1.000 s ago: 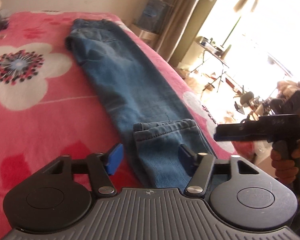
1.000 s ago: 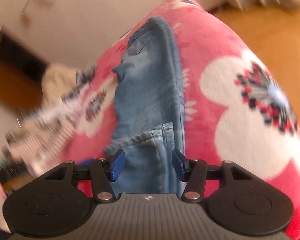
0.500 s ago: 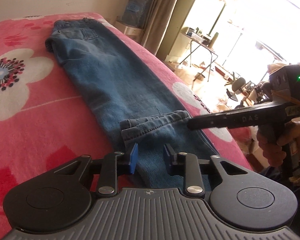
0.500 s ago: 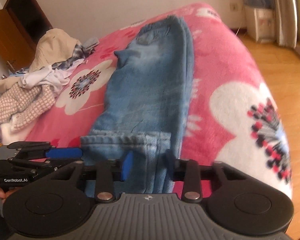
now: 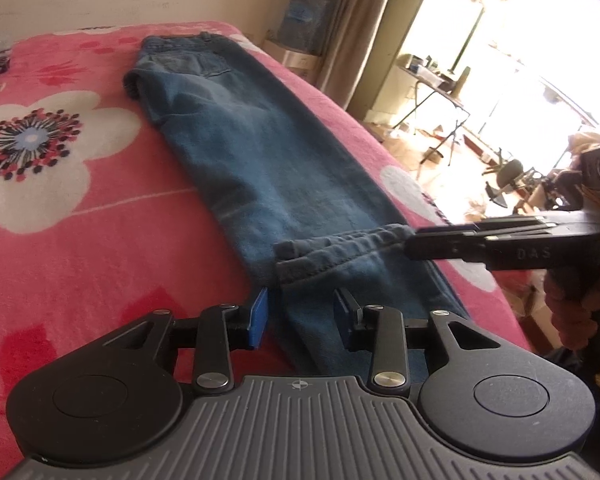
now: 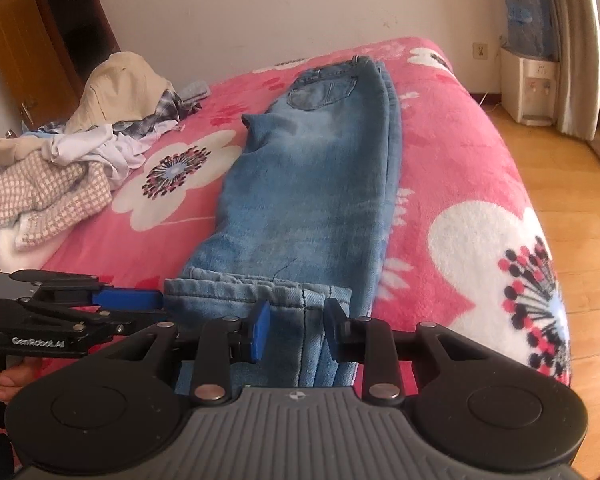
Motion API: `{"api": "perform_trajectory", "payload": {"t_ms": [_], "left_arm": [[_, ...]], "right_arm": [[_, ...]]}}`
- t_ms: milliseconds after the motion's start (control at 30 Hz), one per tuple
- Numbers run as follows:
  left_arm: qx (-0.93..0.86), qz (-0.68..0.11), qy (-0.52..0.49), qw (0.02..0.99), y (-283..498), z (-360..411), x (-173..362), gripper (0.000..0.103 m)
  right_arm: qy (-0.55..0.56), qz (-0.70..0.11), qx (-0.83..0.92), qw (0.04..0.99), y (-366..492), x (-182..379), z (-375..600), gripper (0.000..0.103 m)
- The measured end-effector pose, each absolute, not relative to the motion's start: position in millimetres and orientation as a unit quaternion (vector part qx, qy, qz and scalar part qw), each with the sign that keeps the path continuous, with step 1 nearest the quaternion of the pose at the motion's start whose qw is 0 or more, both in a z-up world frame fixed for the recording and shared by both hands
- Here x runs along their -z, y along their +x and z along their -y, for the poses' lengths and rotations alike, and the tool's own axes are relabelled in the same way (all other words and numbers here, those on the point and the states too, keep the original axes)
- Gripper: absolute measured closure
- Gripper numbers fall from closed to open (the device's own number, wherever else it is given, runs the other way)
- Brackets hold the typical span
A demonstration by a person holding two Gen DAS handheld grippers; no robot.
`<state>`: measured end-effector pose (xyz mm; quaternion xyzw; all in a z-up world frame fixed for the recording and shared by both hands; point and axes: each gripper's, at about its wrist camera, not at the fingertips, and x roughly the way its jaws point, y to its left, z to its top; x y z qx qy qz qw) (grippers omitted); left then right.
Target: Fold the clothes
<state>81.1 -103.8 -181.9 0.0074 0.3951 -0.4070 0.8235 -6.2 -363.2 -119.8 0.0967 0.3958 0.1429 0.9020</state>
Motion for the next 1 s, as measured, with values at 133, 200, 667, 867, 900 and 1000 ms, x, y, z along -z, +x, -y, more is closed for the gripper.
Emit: {"api": "perform_trajectory", "payload": {"t_ms": [133,200,667,867,900,1000], "left_arm": [[0.416,-0.382,0.017,0.825,80.6,110.6,181.9,0.071],[0.411,-0.378,0.025,0.829,78.9,112.5,181.6,0.079],[0.409,-0.378,0.008,0.831,88.5,117.6,182.1,0.087],[0.410,-0.400,-0.009,0.819,86.0,108.6,185.1,0.067],[0.410,-0.402,-0.007,0.819,86.1,108.8,185.9,0.066],[0.410,-0.405,-0.014,0.817,88.9,109.3,186.6,0.066]], "right_arm": [[0.104,-0.401,-0.142,0.899,-3.5,127.1,364.3,0.079],[0.105,-0.396,-0.140,0.901,-5.5,126.7,364.1,0.088],[0.147,-0.367,-0.111,0.912,-11.9,126.7,377.0,0.092],[0.185,-0.383,-0.111,0.898,-12.4,134.1,386.8,0.090],[0.188,-0.386,-0.110,0.896,-13.9,134.5,388.3,0.090],[0.205,-0.390,-0.107,0.891,-16.2,137.1,393.2,0.089]]}}
